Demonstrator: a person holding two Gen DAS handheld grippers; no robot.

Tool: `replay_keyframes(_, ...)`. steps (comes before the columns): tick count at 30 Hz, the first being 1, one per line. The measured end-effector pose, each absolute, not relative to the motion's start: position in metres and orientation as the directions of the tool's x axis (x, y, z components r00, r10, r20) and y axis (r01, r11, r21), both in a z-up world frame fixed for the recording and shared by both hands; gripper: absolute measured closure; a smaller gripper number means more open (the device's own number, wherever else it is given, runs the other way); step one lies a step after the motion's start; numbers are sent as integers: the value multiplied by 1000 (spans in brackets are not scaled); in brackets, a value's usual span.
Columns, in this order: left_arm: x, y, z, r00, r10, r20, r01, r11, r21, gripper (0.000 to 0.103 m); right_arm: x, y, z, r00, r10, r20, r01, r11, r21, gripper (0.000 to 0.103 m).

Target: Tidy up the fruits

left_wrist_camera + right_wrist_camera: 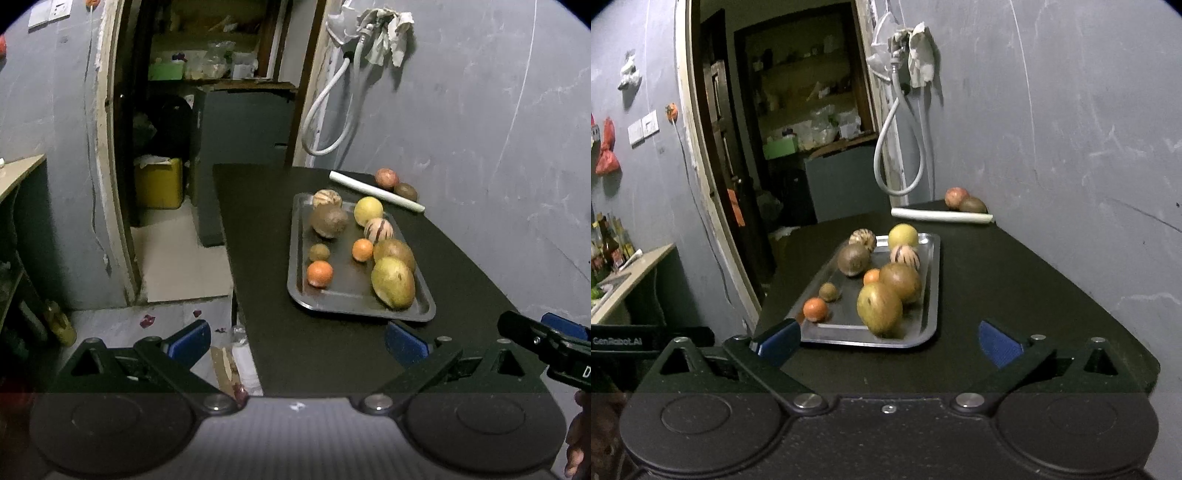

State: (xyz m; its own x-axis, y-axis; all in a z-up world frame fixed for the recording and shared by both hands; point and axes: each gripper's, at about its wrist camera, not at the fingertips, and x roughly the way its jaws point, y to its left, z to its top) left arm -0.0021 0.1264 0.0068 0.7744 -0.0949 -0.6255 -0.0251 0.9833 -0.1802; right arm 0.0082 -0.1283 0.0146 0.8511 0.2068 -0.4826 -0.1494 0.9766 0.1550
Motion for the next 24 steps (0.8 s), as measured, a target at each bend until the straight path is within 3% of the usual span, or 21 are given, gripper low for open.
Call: replay_keyframes(24,-38,121,-9,741,-124,-660,27,988,-154,1,-18,-136,-4,813,218,-539,-163,975,148,1)
